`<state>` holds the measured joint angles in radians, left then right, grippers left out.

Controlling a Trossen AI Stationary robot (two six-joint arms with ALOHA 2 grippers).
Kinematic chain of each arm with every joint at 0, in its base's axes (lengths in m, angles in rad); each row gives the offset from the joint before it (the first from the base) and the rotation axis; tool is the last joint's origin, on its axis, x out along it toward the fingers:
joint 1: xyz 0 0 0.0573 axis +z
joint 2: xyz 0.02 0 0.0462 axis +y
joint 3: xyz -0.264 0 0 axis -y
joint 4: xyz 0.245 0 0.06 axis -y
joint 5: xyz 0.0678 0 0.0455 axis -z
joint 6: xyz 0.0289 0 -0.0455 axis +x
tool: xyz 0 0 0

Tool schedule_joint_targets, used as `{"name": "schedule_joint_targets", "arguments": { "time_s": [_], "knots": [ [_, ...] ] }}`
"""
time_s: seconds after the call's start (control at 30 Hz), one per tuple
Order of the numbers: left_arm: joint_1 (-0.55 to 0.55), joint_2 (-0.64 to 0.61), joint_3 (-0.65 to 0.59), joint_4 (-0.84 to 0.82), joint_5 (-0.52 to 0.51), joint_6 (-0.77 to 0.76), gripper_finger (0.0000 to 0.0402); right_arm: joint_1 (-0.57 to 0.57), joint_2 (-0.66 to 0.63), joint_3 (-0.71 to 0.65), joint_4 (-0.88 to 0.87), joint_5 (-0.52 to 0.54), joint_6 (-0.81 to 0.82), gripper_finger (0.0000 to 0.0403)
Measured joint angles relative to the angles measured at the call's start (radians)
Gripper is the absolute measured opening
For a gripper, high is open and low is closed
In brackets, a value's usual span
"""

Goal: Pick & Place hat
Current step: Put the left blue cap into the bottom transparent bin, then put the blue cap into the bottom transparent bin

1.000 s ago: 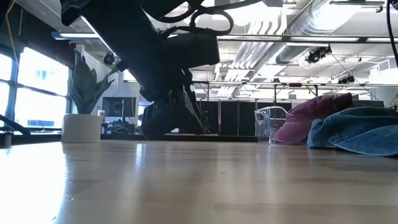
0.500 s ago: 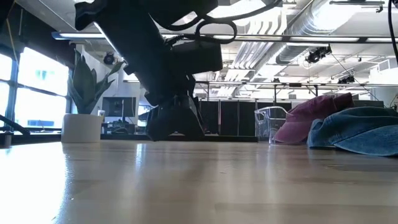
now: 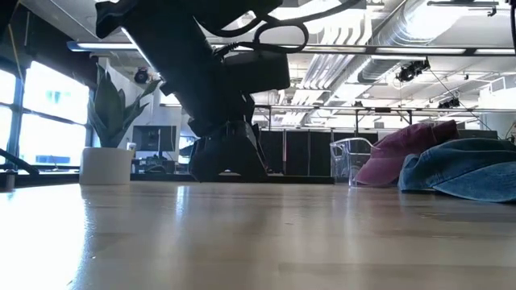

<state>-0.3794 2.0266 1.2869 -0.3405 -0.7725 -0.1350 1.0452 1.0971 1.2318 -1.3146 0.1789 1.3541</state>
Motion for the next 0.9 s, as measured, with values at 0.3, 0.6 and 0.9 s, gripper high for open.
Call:
{"name": "schedule_joint_targets", "arguments": {
  "time_s": [0.3, 0.6, 0.9],
  "knots": [
    [0.0, 0.0, 0.0, -0.001, 0.0, 0.0, 0.0165, -0.043, 0.022, -0.158, 0.039, -0.171, -0.021, 0.004],
    [0.0, 0.0, 0.0, 0.003, -0.002, 0.001, 0.0165, -0.151, 0.021, -0.252, 0.029, -0.199, -0.155, 0.0069],
    [0.0, 0.0, 0.0, -0.004, -0.003, -0.004, 0.0165, -0.22, 0.02, -0.041, -0.016, -0.178, -0.184, 0.0129]
  ]
}}
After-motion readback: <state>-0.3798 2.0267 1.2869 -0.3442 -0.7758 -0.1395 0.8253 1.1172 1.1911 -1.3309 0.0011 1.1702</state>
